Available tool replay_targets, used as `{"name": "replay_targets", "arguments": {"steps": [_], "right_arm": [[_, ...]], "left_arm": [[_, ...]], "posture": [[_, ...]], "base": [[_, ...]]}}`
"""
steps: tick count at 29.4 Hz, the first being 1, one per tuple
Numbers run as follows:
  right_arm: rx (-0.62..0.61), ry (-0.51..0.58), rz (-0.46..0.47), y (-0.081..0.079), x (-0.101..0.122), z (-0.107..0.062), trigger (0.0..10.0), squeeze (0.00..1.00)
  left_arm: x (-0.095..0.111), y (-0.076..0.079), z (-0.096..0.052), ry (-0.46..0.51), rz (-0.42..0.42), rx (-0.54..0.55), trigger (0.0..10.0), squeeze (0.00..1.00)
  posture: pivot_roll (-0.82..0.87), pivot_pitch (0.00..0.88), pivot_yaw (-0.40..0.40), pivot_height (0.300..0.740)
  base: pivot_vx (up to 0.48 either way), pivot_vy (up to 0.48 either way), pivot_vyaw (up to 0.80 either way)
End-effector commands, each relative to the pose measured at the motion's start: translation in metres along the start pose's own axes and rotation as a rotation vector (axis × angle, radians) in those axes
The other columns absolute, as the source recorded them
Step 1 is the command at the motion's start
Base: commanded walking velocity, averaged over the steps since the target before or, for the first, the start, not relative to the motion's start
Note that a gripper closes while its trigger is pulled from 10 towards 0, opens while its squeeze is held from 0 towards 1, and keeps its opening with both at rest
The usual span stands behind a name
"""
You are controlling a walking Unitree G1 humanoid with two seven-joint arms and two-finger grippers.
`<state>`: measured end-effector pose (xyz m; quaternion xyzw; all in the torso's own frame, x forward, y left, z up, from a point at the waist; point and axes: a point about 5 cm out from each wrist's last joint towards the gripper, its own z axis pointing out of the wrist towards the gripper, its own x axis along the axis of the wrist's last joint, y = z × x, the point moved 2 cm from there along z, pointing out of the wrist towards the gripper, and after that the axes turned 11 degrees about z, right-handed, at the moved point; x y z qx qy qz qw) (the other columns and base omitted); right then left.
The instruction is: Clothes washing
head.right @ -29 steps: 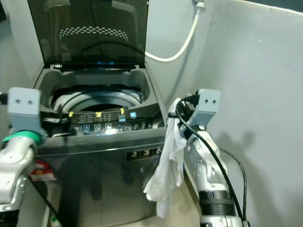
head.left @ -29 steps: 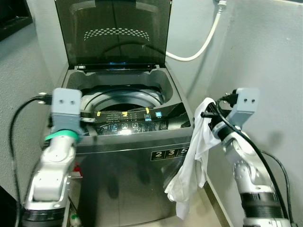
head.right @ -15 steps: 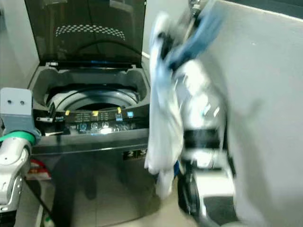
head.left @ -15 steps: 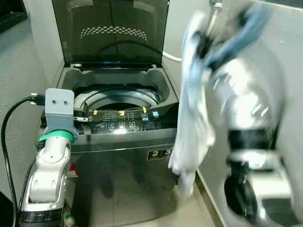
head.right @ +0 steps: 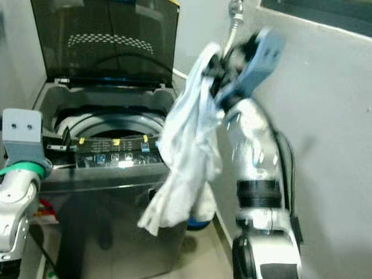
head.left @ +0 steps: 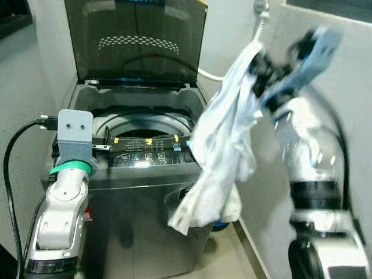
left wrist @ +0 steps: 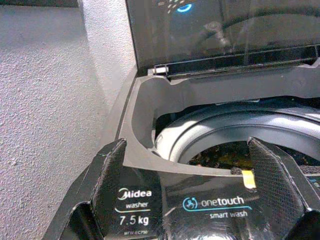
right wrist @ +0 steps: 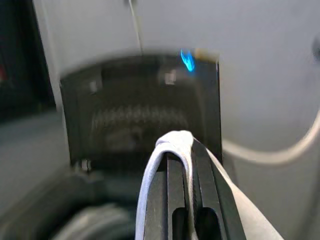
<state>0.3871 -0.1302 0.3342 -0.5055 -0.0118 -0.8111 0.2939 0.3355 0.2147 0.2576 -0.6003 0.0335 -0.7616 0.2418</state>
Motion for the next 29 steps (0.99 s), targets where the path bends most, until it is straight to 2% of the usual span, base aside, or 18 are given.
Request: {"name": "replay_targets", "arguments": {"steps": [1,3,6,7,18,21,23,25,29], "right_arm": [[-0.005,-0.014,-0.018,0.001,-0.004,-0.005,10.0,0.0],[-0.044,-0.072,-0.066,0.011,-0.026,-0.022,10.0,0.0],[-0.062,-0.085,-0.063,0.015,-0.031,-0.029,10.0,0.0],[-0.089,-0.1,-0.063,0.019,-0.036,-0.036,10.0,0.0],[-0.18,-0.17,-0.118,0.033,-0.048,-0.053,10.0,0.0],[-0.179,-0.096,-0.064,0.03,-0.035,-0.049,10.0,0.0],[-0.158,0.027,0.007,0.024,-0.012,-0.04,10.0,0.0],[-0.141,0.093,0.066,0.02,0.003,-0.033,10.0,0.0],[-0.133,0.112,0.089,0.018,0.008,-0.031,10.0,0.0]], "left_arm": [[0.0,0.005,0.0,-0.005,0.01,-0.023,10.0,0.0],[0.004,0.009,-0.001,0.01,-0.014,-0.033,10.0,0.0],[0.005,0.011,-0.002,0.01,-0.029,-0.04,10.0,0.0],[0.007,0.016,-0.004,0.017,-0.048,-0.062,10.0,0.0],[0.003,0.033,-0.012,-0.002,-0.056,-0.15,10.0,0.0],[0.002,0.032,-0.011,-0.022,-0.083,-0.142,10.0,0.0],[0.007,0.029,-0.009,0.005,-0.065,-0.128,10.0,0.0],[0.012,0.024,-0.008,0.028,-0.076,-0.103,10.0,0.0],[0.015,0.022,-0.007,0.032,-0.097,-0.094,10.0,0.0]], "posture": [[0.05,0.003,-0.023,0.74],[0.06,0.006,-0.02,0.74],[0.06,0.007,-0.02,0.74],[0.06,0.009,-0.017,0.74],[0.06,0.008,-0.007,0.74],[0.06,0.009,-0.011,0.74],[0.06,0.011,-0.014,0.74],[0.06,0.011,-0.015,0.74],[0.06,0.013,-0.016,0.74]], "base": [[0.0,0.0,0.0],[0.0,0.0,0.0],[0.0,0.0,0.0],[0.0,0.0,0.0],[0.0,0.0,0.0],[0.0,0.0,0.0],[0.0,0.0,0.0],[0.0,0.0,0.0],[0.0,0.0,0.0]]}}
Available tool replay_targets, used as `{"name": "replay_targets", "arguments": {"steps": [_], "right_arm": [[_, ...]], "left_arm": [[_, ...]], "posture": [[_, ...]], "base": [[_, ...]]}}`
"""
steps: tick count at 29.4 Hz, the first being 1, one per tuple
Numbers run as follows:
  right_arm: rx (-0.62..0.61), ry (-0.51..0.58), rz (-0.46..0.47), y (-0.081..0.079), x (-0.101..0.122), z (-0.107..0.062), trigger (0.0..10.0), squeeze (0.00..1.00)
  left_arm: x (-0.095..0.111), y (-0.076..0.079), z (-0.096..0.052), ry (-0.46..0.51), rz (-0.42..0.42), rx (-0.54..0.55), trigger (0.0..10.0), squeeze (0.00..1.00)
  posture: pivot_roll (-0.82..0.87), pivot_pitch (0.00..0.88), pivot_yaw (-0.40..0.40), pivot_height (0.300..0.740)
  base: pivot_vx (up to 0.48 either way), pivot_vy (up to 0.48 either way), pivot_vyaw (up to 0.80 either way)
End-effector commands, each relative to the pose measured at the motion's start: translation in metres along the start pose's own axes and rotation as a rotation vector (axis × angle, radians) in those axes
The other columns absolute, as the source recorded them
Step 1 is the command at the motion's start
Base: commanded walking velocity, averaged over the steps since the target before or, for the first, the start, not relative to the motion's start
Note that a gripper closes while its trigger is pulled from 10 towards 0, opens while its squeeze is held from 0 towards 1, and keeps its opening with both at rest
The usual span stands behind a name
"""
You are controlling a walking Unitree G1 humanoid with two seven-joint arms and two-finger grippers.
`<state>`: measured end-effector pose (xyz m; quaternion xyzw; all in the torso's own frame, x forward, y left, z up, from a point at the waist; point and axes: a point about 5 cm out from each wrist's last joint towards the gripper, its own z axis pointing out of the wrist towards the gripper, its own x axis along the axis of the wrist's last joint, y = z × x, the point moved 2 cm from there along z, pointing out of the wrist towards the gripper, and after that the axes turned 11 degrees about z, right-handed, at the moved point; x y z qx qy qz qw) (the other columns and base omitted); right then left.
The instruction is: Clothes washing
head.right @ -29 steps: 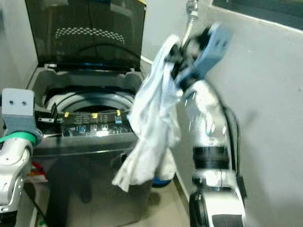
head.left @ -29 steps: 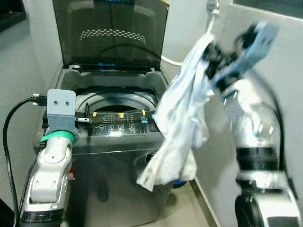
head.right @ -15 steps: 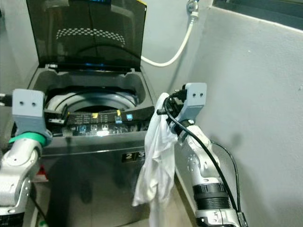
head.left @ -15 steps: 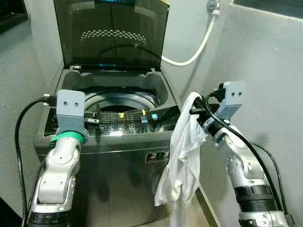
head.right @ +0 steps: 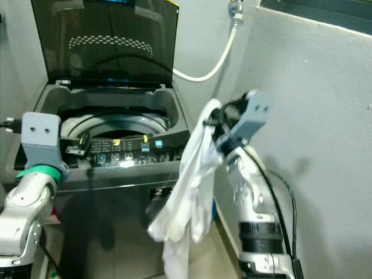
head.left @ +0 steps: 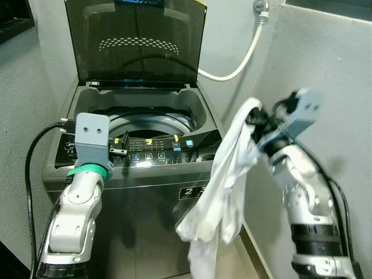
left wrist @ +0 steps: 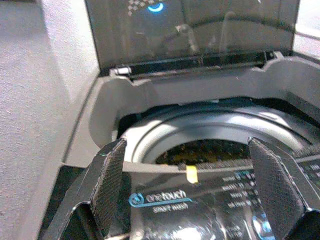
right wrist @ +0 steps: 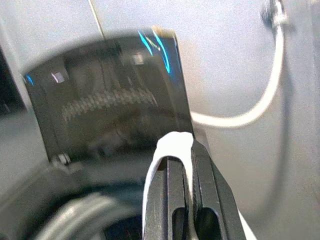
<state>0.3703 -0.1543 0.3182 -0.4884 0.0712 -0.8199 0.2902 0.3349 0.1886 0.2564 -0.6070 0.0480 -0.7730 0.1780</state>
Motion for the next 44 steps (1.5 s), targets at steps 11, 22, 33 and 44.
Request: {"name": "replay_targets", "arguments": {"steps": [11,22,33,44], "right_arm": [[0.091,-0.007,-0.009,-0.022,0.001,0.012,10.0,0.0],[0.11,-0.091,-0.056,-0.023,-0.024,0.003,10.0,0.0],[0.152,-0.12,-0.074,-0.029,-0.031,0.0,10.0,0.0],[0.152,-0.151,-0.1,-0.028,-0.04,-0.005,10.0,0.0]], "left_arm": [[0.021,-0.004,-0.002,0.07,-0.04,0.011,10.0,0.0],[0.023,-0.005,-0.002,0.072,-0.027,0.032,10.0,0.0],[0.023,-0.008,-0.005,0.067,-0.051,0.05,10.0,0.0],[0.027,-0.01,-0.007,0.106,-0.015,0.058,10.0,0.0]], "posture": [[0.06,0.026,-0.026,0.74],[0.07,0.028,-0.027,0.74],[0.07,0.034,-0.035,0.74],[0.07,0.038,-0.038,0.74]], "base": [[0.0,0.0,0.0],[0.0,0.0,0.29],[0.0,0.0,0.14],[0.257,0.0,0.0]]}}
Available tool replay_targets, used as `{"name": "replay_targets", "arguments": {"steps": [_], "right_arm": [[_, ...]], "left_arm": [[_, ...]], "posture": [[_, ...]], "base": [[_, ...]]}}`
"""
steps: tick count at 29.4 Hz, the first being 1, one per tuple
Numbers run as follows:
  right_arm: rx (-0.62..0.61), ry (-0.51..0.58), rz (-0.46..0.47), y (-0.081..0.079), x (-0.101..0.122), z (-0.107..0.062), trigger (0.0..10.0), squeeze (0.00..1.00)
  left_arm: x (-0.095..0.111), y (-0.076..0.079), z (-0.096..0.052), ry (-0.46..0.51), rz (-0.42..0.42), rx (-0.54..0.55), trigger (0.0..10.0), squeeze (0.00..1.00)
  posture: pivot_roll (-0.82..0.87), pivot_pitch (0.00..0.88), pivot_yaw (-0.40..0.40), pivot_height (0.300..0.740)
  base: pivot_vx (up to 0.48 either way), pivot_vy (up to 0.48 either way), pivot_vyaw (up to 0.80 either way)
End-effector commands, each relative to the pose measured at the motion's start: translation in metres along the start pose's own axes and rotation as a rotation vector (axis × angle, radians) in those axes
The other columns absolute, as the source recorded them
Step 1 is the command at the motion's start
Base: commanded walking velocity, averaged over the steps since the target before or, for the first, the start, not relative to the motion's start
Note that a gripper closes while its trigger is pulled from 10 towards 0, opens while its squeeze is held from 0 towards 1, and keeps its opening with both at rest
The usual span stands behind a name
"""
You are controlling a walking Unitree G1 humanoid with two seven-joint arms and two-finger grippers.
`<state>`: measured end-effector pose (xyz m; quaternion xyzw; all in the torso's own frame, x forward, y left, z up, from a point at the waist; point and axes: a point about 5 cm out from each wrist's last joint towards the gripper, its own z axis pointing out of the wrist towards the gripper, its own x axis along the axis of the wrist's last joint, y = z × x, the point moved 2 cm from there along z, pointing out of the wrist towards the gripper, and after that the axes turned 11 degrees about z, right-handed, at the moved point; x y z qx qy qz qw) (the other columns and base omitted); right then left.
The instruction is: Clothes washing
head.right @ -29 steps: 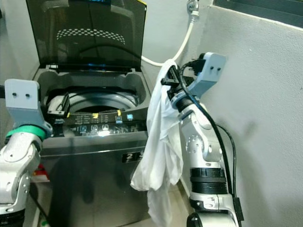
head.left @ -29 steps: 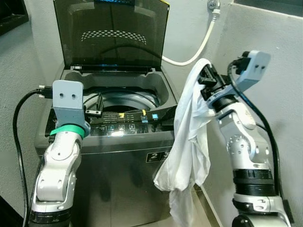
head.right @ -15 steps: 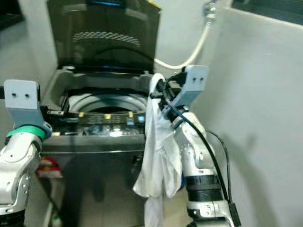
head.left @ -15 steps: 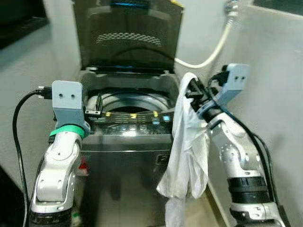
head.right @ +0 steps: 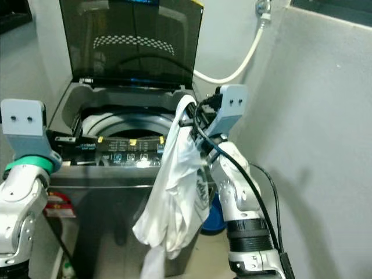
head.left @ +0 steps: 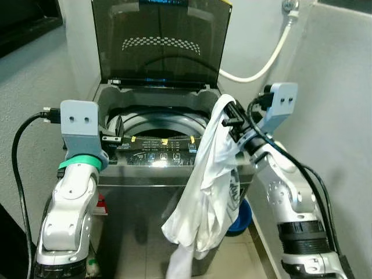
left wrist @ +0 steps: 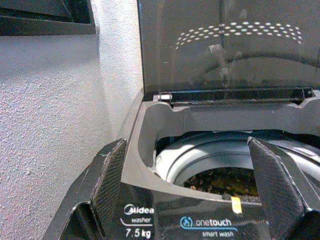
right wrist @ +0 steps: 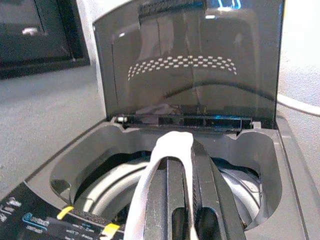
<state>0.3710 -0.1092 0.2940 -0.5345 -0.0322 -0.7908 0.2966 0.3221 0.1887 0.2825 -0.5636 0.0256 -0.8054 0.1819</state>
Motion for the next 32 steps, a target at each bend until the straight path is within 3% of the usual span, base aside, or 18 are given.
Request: {"name": "replay_targets", "arguments": {"steps": [1,7,16,32], "right_arm": [[0.005,0.013,-0.021,-0.001,0.003,-0.001,10.0,0.0],[0.048,-0.006,-0.079,-0.008,-0.002,-0.004,10.0,0.0],[0.033,0.011,-0.08,-0.004,0.001,-0.007,10.0,0.0],[-0.003,0.035,-0.097,0.008,0.011,-0.007,10.0,0.0]], "left_arm": [[0.001,0.001,-0.001,0.008,0.013,-0.001,10.0,0.0],[0.001,0.002,-0.001,0.005,0.007,-0.004,10.0,0.0],[0.002,0.007,0.0,0.001,-0.003,-0.037,10.0,0.0],[0.003,0.018,-0.003,0.013,0.002,-0.101,10.0,0.0]], "posture": [[0.07,0.038,-0.038,0.74],[0.07,0.04,-0.037,0.74],[0.07,0.037,-0.028,0.74],[0.06,0.021,-0.028,0.74]], "base": [[0.439,0.0,0.0],[0.48,0.0,0.67],[0.455,0.0,0.0],[0.0,0.0,0.0]]}}
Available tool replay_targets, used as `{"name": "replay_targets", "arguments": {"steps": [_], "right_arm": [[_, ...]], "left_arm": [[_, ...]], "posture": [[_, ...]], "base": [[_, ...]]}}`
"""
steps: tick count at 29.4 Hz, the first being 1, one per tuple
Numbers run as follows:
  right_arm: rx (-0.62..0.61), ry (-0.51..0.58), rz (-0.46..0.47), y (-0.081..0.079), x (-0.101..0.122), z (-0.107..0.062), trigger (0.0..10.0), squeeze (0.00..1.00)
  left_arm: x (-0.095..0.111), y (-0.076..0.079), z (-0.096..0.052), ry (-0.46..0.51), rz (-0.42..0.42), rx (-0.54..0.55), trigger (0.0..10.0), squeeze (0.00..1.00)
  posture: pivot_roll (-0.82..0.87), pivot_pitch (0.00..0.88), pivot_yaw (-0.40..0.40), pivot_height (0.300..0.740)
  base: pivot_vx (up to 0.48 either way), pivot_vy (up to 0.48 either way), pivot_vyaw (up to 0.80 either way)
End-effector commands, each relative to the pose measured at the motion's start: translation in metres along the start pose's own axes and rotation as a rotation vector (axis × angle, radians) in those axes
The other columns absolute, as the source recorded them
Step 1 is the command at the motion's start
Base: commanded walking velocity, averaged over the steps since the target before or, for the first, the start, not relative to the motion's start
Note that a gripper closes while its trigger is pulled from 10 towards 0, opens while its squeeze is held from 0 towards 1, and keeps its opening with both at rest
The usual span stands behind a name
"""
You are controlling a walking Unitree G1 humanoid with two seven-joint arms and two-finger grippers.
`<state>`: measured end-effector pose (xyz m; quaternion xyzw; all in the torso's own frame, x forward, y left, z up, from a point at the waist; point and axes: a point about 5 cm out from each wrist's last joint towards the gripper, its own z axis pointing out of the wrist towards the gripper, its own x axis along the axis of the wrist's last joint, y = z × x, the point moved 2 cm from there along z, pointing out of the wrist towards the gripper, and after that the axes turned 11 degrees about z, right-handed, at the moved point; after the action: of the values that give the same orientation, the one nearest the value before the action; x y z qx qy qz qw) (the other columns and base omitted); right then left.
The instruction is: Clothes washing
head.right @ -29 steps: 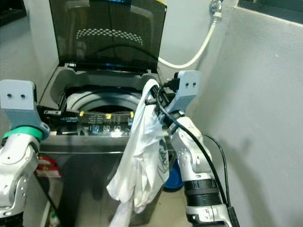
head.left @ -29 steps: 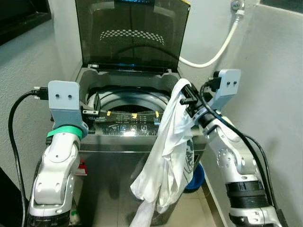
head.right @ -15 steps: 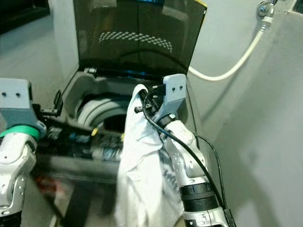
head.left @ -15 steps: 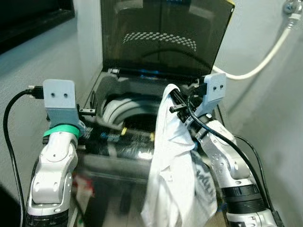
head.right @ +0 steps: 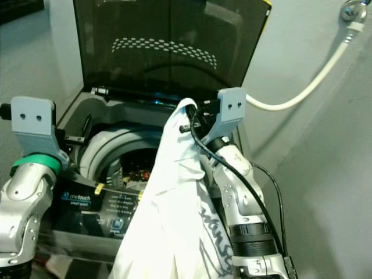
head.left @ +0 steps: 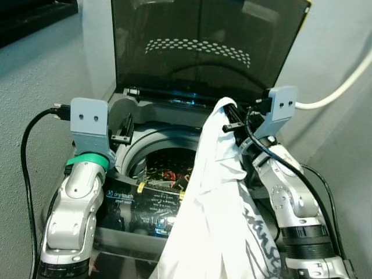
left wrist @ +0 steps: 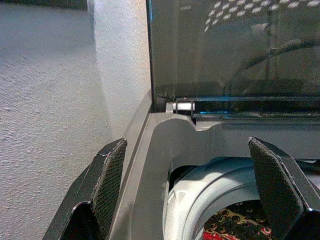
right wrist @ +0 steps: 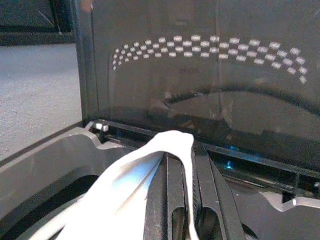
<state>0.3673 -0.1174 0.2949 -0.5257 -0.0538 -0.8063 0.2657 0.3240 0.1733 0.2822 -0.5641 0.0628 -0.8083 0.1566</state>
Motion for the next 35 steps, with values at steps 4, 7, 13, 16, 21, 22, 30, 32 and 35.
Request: {"name": "replay_targets", "arguments": {"steps": [4,7,13,16,21,22,30,32,35], "right_arm": [[0.065,0.105,-0.043,-0.006,0.049,0.024,10.0,0.0],[0.12,0.114,-0.115,-0.019,0.072,0.045,10.0,0.0],[0.27,0.554,0.062,-0.073,0.22,0.078,10.0,0.0],[0.316,0.861,0.35,-0.07,0.305,0.054,10.0,0.0],[0.281,0.843,0.351,-0.054,0.31,0.055,10.0,0.0],[0.281,0.843,0.351,-0.054,0.31,0.055,10.0,0.0],[0.405,-0.164,-0.052,-0.076,0.029,0.086,10.0,0.0],[0.454,-0.273,-0.1,-0.077,-0.006,0.072,10.0,0.0],[0.515,-0.401,-0.158,-0.074,-0.047,0.047,10.0,0.0]], "left_arm": [[0.001,-0.001,0.0,0.012,0.008,0.009,10.0,0.0],[0.0,-0.003,0.003,0.015,0.004,0.018,10.0,0.0],[-0.001,-0.005,0.009,0.022,0.017,0.04,10.0,0.0],[0.0,-0.007,0.009,0.027,0.017,0.051,10.0,0.0],[-0.001,-0.011,0.005,0.029,0.02,0.068,10.0,0.0],[-0.001,-0.011,0.005,0.029,0.02,0.068,10.0,0.0],[-0.002,-0.01,0.005,0.03,0.047,0.058,10.0,0.0],[-0.002,-0.01,0.005,0.023,0.053,0.057,10.0,0.0],[-0.003,-0.011,0.005,0.018,0.059,0.056,10.0,0.0]], "posture": [[0.03,0.011,-0.009,0.74],[0.02,0.006,-0.003,0.74],[0.01,0.0,0.0,0.74],[0.02,0.0,-0.022,0.74],[0.03,0.0,-0.042,0.74],[0.03,0.0,-0.042,0.74],[0.04,0.007,-0.038,0.74],[0.05,0.011,-0.036,0.74],[0.05,0.016,-0.036,0.74]], "base": [[0.0,0.0,0.0],[0.0,0.0,0.0],[0.0,0.0,0.0],[0.0,0.0,0.0],[0.0,0.0,0.0],[0.0,0.0,0.0],[0.0,0.0,0.0],[0.0,0.0,0.0],[0.0,0.0,0.0]]}}
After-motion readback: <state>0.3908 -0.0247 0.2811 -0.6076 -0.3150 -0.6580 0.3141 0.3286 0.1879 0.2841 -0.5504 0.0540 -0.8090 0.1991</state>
